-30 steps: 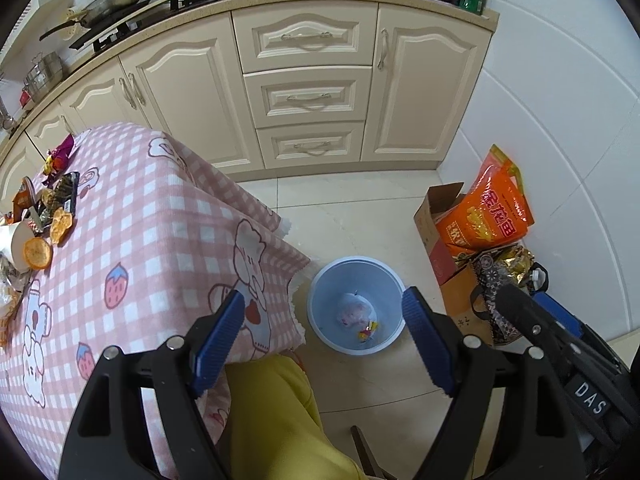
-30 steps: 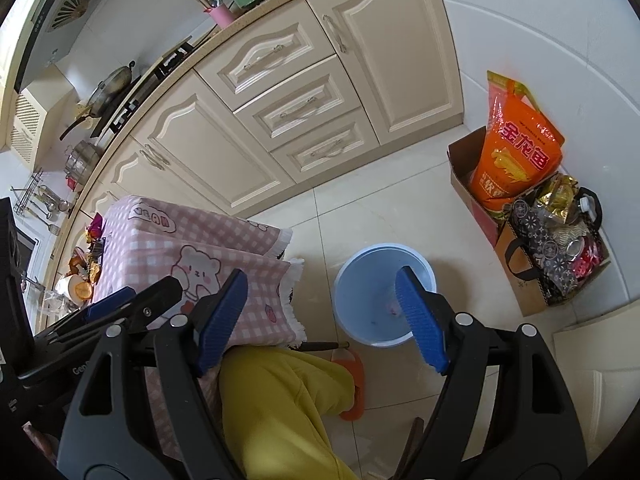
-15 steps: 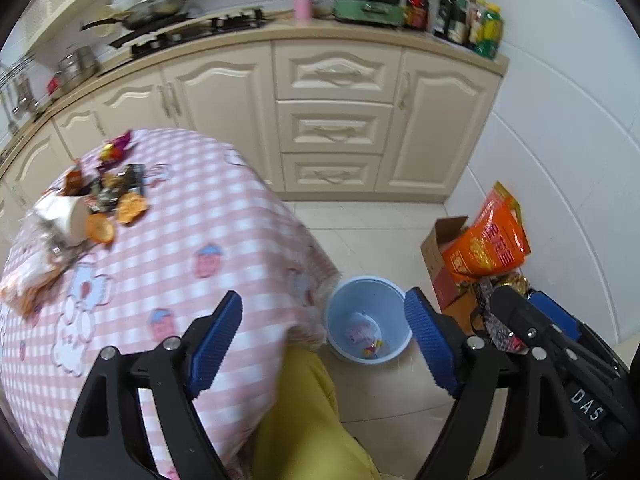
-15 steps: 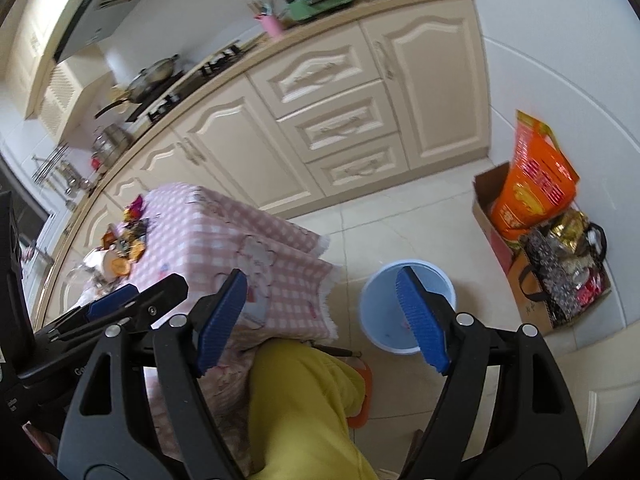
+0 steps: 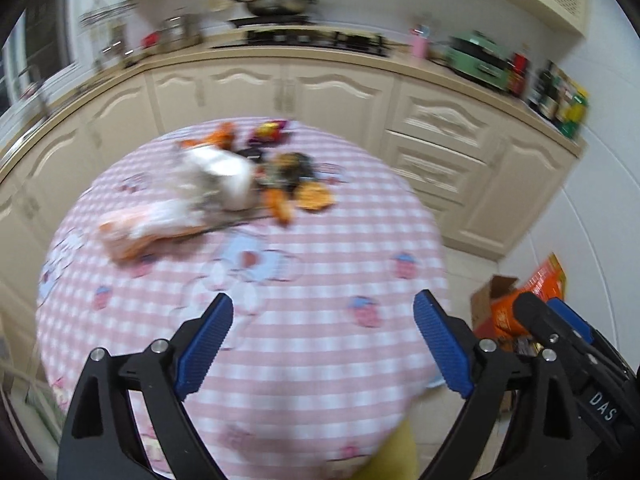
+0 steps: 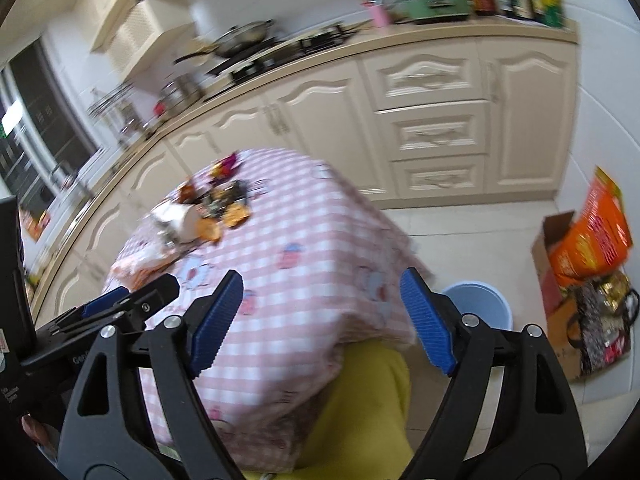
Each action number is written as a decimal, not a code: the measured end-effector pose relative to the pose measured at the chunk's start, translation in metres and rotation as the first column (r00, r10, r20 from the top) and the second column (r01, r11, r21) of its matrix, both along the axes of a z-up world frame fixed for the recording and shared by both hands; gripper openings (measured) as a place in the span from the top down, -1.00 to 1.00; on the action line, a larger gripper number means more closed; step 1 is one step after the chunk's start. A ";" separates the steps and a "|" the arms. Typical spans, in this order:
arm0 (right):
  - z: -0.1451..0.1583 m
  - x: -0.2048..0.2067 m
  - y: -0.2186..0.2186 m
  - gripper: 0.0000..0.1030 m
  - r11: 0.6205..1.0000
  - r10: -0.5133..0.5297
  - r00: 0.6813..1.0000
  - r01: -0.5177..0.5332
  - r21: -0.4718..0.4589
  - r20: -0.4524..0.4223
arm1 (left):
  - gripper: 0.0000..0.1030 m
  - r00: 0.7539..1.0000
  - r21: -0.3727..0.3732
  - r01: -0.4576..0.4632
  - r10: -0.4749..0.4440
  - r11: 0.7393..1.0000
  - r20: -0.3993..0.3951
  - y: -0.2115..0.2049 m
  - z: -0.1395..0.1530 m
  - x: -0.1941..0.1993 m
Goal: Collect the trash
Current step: 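Move both tools back over the table toward the remaining trash, then grasp the orange-stained plastic bag with the left tool while the right tool grasps the clear wrapper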
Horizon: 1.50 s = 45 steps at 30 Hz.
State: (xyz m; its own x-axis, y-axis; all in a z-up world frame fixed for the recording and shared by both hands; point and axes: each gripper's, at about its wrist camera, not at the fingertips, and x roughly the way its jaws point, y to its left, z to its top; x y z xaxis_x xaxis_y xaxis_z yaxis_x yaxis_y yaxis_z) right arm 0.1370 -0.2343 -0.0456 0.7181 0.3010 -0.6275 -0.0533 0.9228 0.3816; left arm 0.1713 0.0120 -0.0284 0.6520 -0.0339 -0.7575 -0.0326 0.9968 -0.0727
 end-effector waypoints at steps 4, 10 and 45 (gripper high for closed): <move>0.006 0.013 0.037 -0.56 0.996 0.092 0.996 -0.092 -0.006 0.000 | -0.75 0.996 0.000 -0.087 0.087 0.996 0.004 0.045 0.004 -0.004; 0.010 0.031 0.085 -0.58 0.980 0.198 0.980 -0.198 0.010 -0.011 | -0.76 0.989 0.018 -0.150 0.150 0.988 0.002 0.100 0.010 -0.008; -0.052 0.087 0.184 -0.61 0.989 0.129 0.979 -0.114 0.099 -0.158 | 0.01 0.884 0.133 0.374 -0.309 0.918 -0.350 0.164 -0.071 0.144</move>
State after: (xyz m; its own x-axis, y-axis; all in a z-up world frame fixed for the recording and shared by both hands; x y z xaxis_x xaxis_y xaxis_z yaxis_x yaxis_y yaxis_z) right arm 0.2242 -0.0504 -0.0974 0.5631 0.4393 -0.7000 -0.0930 0.8753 0.4745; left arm 0.3151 0.1756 -0.0998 0.3520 -0.0444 -0.9349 0.3234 0.9431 0.0770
